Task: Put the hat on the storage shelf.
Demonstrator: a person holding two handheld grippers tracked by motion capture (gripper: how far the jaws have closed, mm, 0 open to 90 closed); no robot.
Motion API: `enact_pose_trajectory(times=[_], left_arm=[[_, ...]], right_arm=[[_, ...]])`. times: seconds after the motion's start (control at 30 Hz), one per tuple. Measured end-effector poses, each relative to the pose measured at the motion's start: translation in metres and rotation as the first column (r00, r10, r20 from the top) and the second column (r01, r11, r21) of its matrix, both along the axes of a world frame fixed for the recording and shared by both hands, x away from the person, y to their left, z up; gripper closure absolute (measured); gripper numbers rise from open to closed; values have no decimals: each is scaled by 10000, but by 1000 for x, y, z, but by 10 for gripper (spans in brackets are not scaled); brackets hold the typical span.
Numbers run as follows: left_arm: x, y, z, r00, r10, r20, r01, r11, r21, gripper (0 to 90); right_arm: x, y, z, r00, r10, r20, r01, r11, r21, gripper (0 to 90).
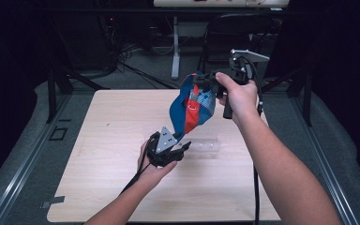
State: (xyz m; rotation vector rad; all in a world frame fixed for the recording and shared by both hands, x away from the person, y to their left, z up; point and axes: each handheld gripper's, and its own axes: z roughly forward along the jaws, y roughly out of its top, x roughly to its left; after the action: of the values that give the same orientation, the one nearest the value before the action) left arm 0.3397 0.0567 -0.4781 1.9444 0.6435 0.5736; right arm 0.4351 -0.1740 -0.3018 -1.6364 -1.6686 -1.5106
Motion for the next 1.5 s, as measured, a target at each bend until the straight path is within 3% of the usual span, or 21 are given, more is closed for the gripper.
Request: enact_pose_trajectory(times=[0.1,0.27,0.4,0.53,0.63,0.77,0.87,1.0,1.3,1.5], left_arm=[[6,-3,-1,9992,396,38,-397,9987,326,623],[11,-3,-1,9993,370,26,-371,9977,559,806],[11,1,0,9996,292,47,-294,9972,684,869],[11,3,0,9997,235,13,-235,9959,871,872],[12,5,0,9998,177,-97,-169,9968,782,873],[14,8,1,9995,176,-244,-160,9977,663,873],[15,10,2,9993,142,-336,-123,9983,563,873],[15,12,3,9990,33,-452,-10,9987,514,873],[19,16,4,9972,-110,-742,134,9994,313,874],[20,17,6,9947,-337,-972,353,9993,143,875]], right_arm=[[1,2,-1,10000,9,-68,-9,10000,-68,777],[1,1,-1,9999,79,-110,-81,9996,-255,777],[2,0,-1,9994,158,-314,-178,9979,-623,778],[5,2,2,9988,228,-442,-292,9884,-1493,778],[9,6,5,9951,383,-916,-551,9804,-1892,777],[15,14,8,9875,471,-1502,-853,9621,-2589,778],[19,18,11,9801,559,-1906,-1099,9520,-2856,778],[23,22,15,9779,444,-2045,-1094,9415,-3188,777],[28,30,20,9722,384,-2308,-1165,9349,-3354,777],[33,34,20,9720,325,-2329,-1104,9375,-3300,777]])
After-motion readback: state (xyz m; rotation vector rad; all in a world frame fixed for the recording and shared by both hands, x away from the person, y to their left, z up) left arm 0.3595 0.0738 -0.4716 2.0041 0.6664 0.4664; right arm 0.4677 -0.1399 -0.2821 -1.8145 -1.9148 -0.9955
